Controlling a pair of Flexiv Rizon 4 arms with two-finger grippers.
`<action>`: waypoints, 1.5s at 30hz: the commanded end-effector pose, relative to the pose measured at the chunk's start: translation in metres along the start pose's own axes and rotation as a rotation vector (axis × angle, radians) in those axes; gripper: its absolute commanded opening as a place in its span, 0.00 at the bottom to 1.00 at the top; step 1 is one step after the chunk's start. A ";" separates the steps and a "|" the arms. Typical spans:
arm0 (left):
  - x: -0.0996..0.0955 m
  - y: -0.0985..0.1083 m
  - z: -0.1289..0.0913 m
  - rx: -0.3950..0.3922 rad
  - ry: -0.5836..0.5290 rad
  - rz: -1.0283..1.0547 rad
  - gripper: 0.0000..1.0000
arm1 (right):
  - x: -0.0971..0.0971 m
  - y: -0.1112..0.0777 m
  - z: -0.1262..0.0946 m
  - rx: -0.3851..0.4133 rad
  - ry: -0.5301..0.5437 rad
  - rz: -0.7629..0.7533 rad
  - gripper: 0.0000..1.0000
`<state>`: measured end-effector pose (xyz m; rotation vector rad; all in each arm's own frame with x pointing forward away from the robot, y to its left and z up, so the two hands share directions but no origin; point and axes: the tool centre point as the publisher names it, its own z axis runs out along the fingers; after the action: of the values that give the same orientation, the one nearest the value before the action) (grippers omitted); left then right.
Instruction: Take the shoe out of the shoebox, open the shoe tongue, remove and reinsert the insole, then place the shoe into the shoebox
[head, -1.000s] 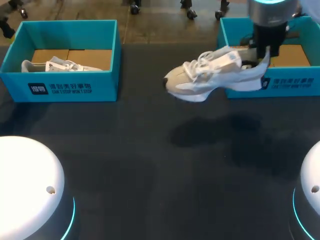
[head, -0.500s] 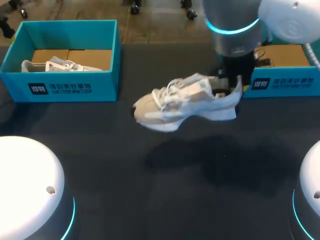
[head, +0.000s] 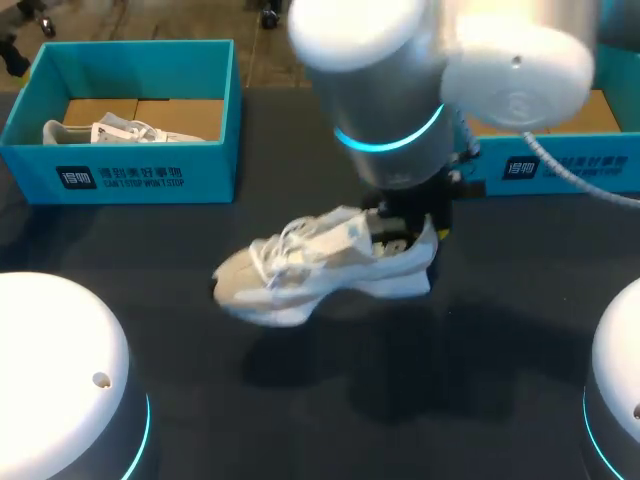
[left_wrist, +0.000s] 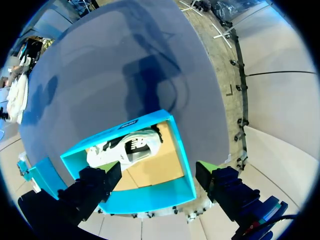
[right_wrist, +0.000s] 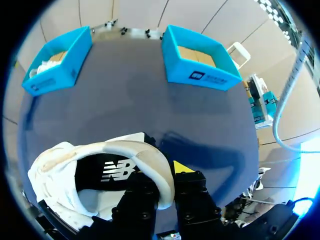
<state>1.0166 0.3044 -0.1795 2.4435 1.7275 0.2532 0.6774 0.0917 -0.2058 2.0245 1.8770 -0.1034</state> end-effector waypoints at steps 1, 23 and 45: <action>0.000 0.000 0.000 -0.001 0.001 0.001 1.00 | 0.018 -0.009 0.006 0.028 -0.097 -0.007 0.00; 0.000 0.000 0.000 -0.001 0.001 0.001 1.00 | 0.033 -0.004 0.022 0.016 -0.086 -0.039 0.00; 0.000 0.000 0.000 -0.001 0.001 0.001 1.00 | 0.076 -0.005 0.120 -0.055 0.010 -0.072 0.00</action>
<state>1.0166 0.3045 -0.1795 2.4434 1.7275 0.2531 0.7093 0.1275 -0.3307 1.9061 1.9586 -0.0911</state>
